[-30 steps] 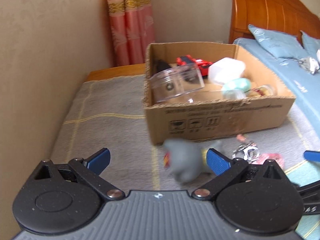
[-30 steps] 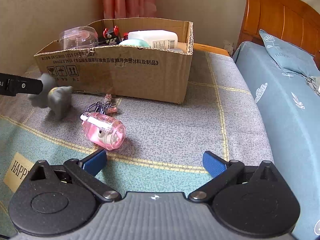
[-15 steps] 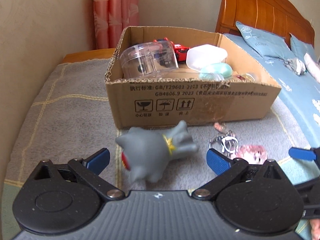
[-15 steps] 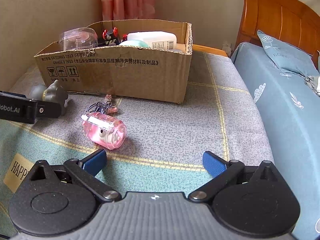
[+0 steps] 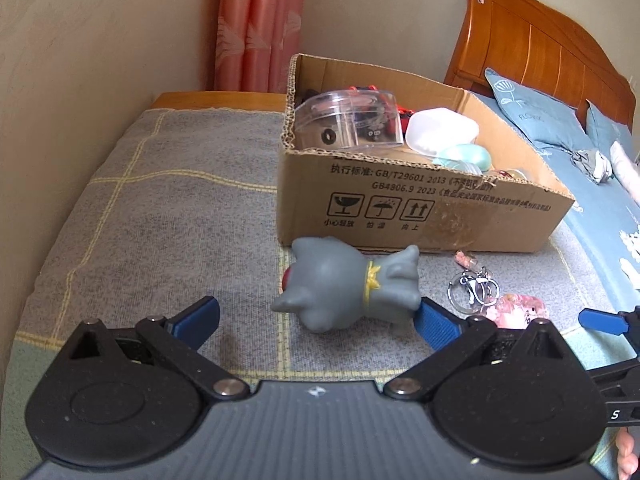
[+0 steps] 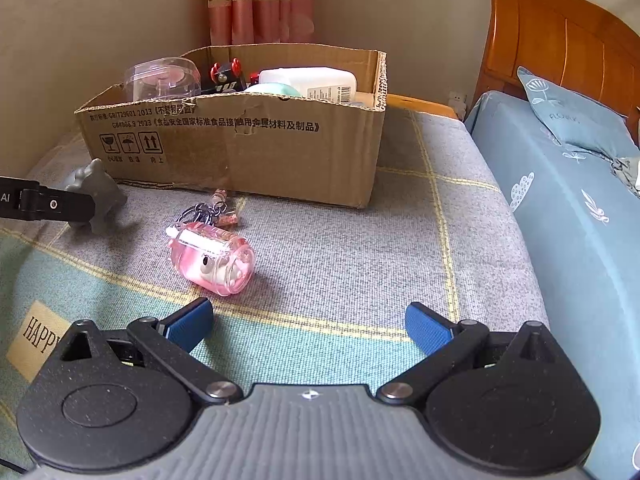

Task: Organize rigid objects
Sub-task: 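Grasp the grey cat figure with the left gripper, then grasp the pink keychain with right gripper while left gripper lifts the cat figure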

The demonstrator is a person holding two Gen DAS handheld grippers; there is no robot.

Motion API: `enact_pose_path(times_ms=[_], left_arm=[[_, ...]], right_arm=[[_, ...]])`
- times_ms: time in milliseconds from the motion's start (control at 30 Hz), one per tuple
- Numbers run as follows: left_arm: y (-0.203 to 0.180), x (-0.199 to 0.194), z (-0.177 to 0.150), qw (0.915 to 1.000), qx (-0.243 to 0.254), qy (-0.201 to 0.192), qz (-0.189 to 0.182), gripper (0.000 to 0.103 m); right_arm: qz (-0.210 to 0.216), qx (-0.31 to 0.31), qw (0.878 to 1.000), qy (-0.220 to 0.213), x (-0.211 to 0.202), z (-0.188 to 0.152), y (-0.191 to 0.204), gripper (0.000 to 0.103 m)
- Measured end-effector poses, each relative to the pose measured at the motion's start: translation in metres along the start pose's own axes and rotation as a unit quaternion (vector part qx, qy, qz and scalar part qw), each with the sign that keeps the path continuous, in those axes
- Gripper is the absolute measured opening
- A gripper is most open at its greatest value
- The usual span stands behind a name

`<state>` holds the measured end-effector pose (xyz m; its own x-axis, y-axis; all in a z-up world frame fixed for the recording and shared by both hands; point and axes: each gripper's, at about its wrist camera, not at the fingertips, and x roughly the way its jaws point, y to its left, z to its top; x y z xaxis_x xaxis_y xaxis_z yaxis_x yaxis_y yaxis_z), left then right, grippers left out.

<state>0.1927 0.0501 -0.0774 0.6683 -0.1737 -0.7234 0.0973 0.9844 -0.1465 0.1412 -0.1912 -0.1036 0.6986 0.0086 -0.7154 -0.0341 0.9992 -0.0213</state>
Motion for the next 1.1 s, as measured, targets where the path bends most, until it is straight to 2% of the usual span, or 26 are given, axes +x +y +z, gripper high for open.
enact_pose_path(times_ms=[167,400,433,500,533,733,933,1100], left_arm=[[-0.014,0.01,0.002,0.9994,0.034,0.004,-0.001,0.101],[-0.027,0.015,0.007,0.999,0.045,-0.001,-0.006,0.097],[-0.029,0.016,0.008,0.9988,0.049,-0.002,-0.004,0.096],[-0.032,0.02,0.01,0.9983,0.057,0.0,0.003,0.086],[-0.032,0.021,0.01,0.9983,0.058,0.004,0.003,0.075],[-0.029,0.019,0.009,0.998,0.063,0.006,0.002,0.071],[-0.014,0.008,0.002,0.9976,0.066,0.005,0.023,0.071],[-0.002,0.003,-0.001,0.9978,0.06,0.008,0.027,0.071]], right_arm=[[0.0,0.0,1.0,0.002,-0.001,0.0,0.0,0.103],[0.0,0.0,1.0,0.0,-0.001,-0.001,0.001,0.103],[0.0,0.0,1.0,0.0,-0.001,-0.001,0.001,0.103],[0.0,0.0,1.0,0.001,-0.001,-0.001,0.001,0.103],[0.001,-0.001,1.0,0.001,-0.001,-0.001,0.001,0.103],[0.01,-0.008,1.0,0.009,-0.004,-0.002,0.004,0.103],[0.064,-0.057,0.996,0.022,-0.007,0.0,0.035,0.103],[0.109,-0.048,0.993,0.009,-0.004,0.007,0.055,0.103]])
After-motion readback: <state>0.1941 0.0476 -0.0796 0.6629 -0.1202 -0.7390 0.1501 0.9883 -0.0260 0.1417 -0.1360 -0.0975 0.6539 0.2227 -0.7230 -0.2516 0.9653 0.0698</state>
